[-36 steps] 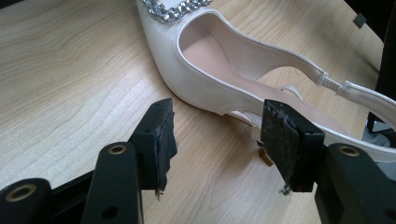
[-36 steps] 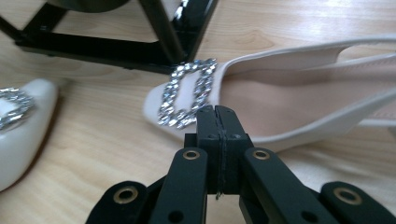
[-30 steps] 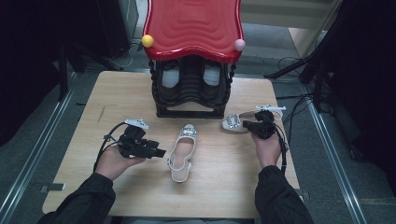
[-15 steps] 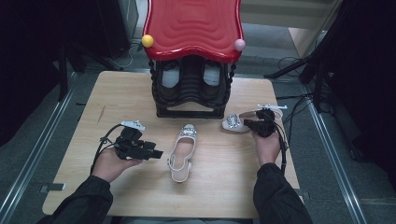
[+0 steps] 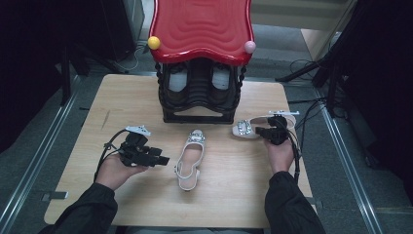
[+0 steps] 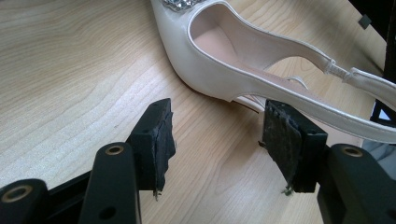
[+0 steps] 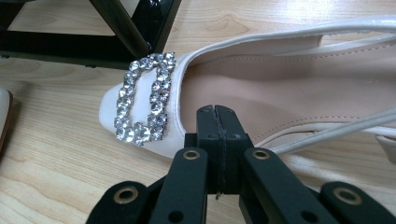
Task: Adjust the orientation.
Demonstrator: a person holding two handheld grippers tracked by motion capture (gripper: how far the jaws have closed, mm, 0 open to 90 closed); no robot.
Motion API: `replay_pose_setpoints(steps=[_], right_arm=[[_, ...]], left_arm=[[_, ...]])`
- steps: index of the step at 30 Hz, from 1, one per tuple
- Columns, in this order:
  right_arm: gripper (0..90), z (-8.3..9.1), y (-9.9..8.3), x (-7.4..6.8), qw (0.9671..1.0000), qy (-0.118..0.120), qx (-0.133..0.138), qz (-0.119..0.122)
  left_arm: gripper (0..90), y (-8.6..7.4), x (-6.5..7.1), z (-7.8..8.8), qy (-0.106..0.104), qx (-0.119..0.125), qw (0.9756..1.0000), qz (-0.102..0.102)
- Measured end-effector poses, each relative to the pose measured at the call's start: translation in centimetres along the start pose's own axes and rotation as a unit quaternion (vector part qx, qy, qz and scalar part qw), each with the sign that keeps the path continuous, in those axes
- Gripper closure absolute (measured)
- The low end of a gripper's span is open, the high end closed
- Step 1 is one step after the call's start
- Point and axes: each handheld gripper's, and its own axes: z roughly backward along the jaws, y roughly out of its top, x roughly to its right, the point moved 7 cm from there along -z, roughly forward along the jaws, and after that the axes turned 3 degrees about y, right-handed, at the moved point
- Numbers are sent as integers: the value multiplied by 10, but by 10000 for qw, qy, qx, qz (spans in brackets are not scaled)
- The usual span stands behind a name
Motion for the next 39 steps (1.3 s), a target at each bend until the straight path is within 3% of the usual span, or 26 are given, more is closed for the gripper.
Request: replay_pose_setpoints(steps=[9,19,23,33,39], right_arm=[[900,2,3,2,9999,20,133,1],[900,-12,6,5,9999,-120,109,44],[900,-10,6,8,9996,-237,102,120],[900,0,8,18,9994,-288,169,29],[900,7,9,24,9993,-271,237,-138]], left_arm=[[431,0,1,-3,-7,-54,10000,-22],[431,-3,-1,-2,31,-65,10000,-3],[431,-3,-2,-1,19,-50,10000,40],[431,-2,-1,-3,17,-96,10000,4],[431,-2,-1,-4,5,-116,9999,-32]])
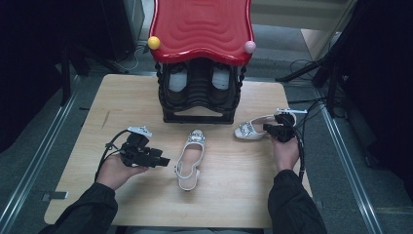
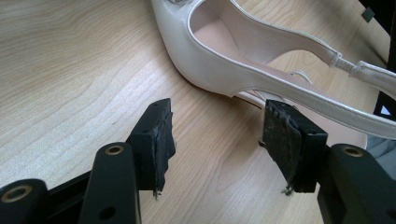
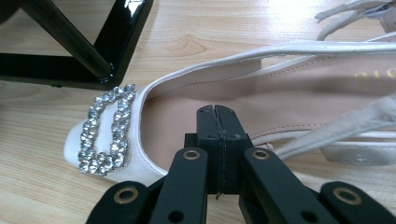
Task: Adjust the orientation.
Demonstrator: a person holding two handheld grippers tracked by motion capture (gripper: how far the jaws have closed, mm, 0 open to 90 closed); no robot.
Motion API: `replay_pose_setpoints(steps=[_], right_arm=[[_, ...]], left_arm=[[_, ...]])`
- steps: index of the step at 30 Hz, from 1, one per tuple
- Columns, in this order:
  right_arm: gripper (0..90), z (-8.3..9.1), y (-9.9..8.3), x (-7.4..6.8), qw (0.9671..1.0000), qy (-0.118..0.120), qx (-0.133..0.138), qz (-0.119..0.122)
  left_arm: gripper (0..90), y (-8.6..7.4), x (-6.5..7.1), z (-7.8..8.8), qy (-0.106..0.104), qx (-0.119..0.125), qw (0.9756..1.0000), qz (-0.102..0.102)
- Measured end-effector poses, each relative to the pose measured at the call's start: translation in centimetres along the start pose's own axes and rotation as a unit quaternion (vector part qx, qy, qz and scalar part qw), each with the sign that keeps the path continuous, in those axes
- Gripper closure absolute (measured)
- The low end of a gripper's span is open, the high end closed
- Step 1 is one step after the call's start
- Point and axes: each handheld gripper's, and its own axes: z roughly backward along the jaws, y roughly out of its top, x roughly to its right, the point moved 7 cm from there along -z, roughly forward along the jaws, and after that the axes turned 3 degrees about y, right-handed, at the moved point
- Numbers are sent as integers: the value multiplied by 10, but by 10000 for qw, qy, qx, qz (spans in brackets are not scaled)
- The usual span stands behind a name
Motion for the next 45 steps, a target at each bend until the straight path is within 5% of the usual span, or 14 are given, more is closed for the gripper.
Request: replay_pose_setpoints(steps=[10,16,26,45], right_arm=[[896,0,3,-17,9995,179,3,263],[900,-14,-5,-20,9987,204,-334,325],[900,-15,-8,-33,9970,479,-482,379],[900,-23,-20,-82,9917,945,-719,492]], left_arm=[[430,0,1,0,16,6,10000,8],[430,-1,0,2,4,9,10000,9],[430,0,-1,2,3,31,10000,36],[429,0,-2,1,-2,6,10000,37]])
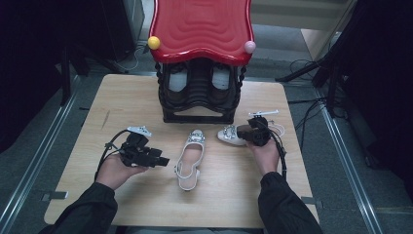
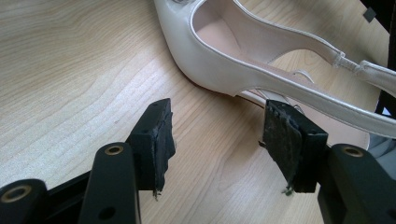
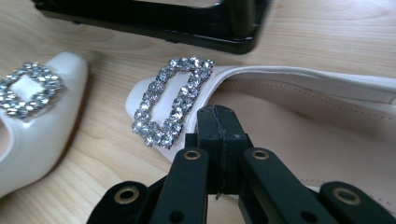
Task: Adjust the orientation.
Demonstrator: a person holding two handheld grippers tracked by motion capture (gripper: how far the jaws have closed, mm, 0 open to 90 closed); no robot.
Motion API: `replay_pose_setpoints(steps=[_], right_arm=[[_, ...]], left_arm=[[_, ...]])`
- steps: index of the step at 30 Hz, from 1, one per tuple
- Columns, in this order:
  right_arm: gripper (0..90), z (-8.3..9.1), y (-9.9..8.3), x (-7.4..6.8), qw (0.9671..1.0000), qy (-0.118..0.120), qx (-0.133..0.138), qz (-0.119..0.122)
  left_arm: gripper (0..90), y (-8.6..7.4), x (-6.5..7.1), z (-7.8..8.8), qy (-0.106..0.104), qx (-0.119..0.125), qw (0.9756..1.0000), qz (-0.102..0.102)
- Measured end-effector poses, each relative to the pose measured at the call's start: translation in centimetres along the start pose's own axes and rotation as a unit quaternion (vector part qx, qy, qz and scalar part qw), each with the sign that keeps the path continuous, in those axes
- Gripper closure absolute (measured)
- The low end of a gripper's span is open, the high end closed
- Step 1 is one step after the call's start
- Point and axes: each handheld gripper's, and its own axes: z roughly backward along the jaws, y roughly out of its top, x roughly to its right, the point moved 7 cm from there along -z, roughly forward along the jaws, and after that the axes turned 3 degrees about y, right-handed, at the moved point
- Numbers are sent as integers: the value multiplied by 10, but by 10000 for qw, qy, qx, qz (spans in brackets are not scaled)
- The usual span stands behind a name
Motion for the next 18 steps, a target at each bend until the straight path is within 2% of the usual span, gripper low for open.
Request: replay_pose_setpoints(steps=[4,6,9,10,18], right_arm=[[900,-6,0,-13,10000,41,-9,53],[900,-6,0,-15,10000,38,-10,56],[900,-9,-1,-24,9998,131,-75,117],[900,-10,-1,-28,9998,83,-88,175],[900,-8,1,-28,9995,176,-42,246]], left_arm=[[428,0,0,0,-3,-2,10000,3],[429,0,0,0,4,0,10000,0],[428,0,0,0,1,-2,10000,-2],[428,0,0,0,6,-8,10000,-1],[428,0,0,0,-1,2,10000,8]])
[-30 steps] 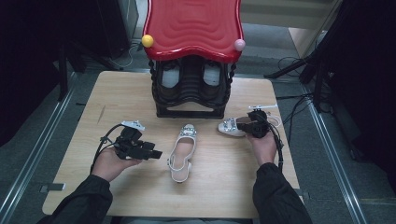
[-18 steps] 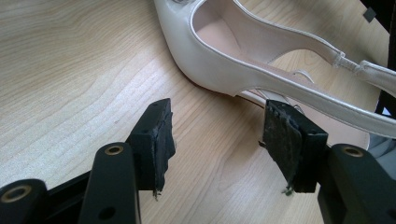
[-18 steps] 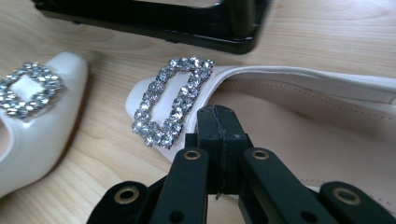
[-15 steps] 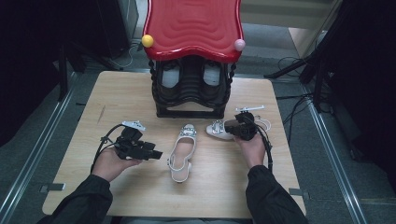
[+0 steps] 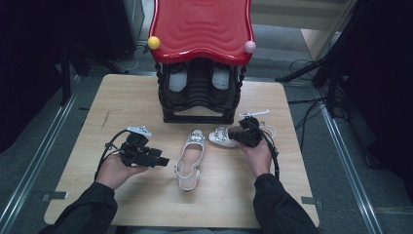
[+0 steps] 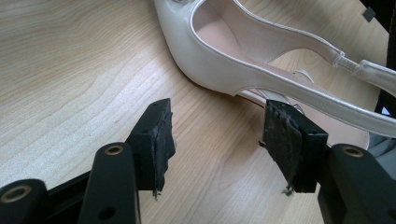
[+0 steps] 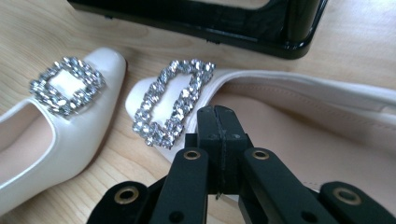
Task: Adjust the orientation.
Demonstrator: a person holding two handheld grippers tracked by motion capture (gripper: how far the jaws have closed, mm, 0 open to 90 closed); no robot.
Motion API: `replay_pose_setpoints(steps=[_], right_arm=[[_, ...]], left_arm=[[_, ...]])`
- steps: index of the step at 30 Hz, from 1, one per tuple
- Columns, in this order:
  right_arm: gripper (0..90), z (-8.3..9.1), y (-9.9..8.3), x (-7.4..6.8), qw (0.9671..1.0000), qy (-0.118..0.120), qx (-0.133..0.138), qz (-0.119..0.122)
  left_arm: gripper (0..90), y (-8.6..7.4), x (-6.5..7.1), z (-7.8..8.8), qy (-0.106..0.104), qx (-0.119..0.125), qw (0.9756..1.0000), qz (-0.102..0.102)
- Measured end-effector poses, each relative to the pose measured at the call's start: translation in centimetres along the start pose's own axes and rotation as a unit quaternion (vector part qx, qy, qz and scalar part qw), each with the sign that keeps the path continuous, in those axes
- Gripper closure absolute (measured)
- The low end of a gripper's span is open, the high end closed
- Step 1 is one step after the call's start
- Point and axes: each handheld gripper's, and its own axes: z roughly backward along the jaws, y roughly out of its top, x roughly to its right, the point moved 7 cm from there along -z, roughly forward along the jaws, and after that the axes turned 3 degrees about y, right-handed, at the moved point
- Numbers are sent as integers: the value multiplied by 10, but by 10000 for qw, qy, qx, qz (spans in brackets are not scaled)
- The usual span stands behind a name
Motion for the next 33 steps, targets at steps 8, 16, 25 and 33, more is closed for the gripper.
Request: replay_pose_setpoints(steps=[8,16,25,33], right_arm=[[900,31,14,8,9994,-98,299,166],[900,63,16,38,9986,-219,477,78],[900,60,2,58,9992,-342,137,175],[900,51,-13,46,9992,-122,-286,242]], left_arm=[[428,0,0,1,-7,0,10000,-12],[428,0,0,0,3,9,10000,-8],[428,0,-1,2,6,31,10000,9],[428,1,-2,3,18,48,10000,14]])
